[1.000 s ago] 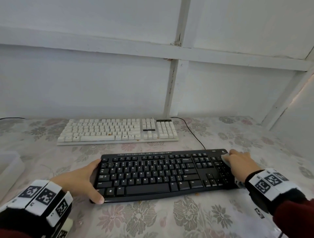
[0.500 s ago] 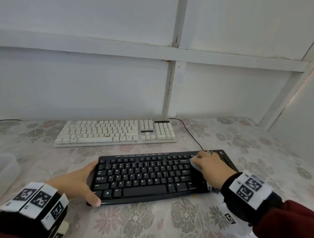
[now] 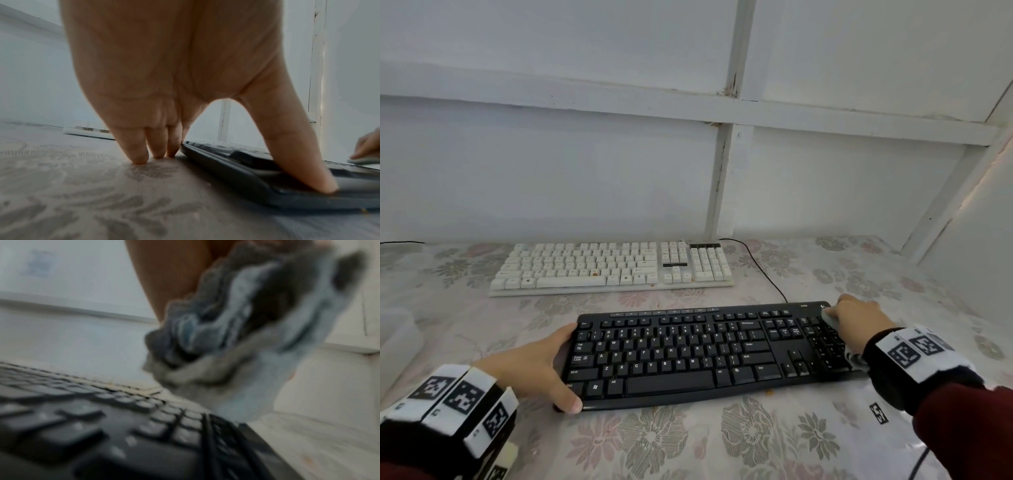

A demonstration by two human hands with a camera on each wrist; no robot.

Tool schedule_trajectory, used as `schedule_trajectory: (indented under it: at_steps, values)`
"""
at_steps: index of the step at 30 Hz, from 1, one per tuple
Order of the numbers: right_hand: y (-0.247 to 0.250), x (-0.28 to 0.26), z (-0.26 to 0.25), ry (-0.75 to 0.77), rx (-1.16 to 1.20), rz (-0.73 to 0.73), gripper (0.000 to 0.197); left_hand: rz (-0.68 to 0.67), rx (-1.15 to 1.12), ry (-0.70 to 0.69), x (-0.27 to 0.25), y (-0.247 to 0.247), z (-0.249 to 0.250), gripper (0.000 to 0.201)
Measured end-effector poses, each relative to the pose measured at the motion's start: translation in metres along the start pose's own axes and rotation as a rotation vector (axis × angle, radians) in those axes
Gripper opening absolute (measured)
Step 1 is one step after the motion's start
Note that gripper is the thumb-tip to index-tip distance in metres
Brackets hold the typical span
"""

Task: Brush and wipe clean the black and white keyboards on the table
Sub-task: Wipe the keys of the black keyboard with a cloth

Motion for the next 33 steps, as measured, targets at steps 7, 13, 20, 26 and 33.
schedule_trajectory:
  at_steps: [7,13,20,26,33]
  values:
    - [-0.007,-0.022,-0.079,0.291,0.107,-0.102,0.030,0.015,0.009,0.006,-0.001,0.000,0.000,0.133]
    - [-0.010,-0.020,-0.043,0.189,0.072,-0.046,0.033,0.028,0.034,0.002,-0.003,0.001,0.000,0.131]
    - [-0.011,-0.003,0.003,-0.019,-0.038,-0.062,0.034,0.009,0.026,0.006,-0.005,0.000,0.004,0.135]
    - [-0.004,0.009,-0.011,0.003,0.009,-0.008,0.027,-0.007,0.041,0.007,-0.007,0.000,0.006,0.136]
    - [-0.002,0.000,-0.124,0.356,0.322,-0.065,0.024,-0.005,0.048,-0.017,-0.009,0.000,0.010,0.135]
Point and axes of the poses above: each hand's wrist, its own x-axis towards the middle knuckle, its own y-axis out of the back of the hand, z = x × y, the point moved 2 cm from there along x, towards the middle knuckle, and after that the axes turned 11 degrees about z, right-handed, at the moved point
